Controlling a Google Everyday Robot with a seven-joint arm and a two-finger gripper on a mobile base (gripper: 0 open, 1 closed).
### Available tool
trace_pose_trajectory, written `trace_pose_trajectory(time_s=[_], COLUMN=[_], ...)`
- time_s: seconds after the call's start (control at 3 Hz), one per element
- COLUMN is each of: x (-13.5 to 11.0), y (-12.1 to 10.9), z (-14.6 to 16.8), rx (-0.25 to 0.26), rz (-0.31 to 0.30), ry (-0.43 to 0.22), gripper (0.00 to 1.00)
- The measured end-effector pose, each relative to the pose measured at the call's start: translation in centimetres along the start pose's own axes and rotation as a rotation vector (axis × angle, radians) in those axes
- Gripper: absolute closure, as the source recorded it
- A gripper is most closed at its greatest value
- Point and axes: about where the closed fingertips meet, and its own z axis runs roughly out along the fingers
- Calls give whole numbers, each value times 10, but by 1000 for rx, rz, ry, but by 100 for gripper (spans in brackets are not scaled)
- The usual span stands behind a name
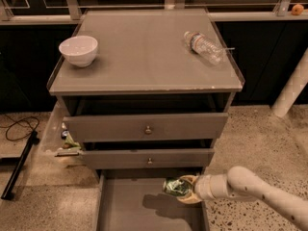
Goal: Pick green can from bottom drawer and place on counter
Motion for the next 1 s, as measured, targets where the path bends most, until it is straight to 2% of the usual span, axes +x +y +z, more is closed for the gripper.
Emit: trace_pose_trajectory(time_s=[0.33, 0.67, 1.0], x=[-38, -75, -76], y=[-18, -39, -39], z=[-64, -110, -109], rx=[42, 54, 52], rz=[-45, -83, -87], ry=[21, 22, 24], gripper=[100, 100, 100])
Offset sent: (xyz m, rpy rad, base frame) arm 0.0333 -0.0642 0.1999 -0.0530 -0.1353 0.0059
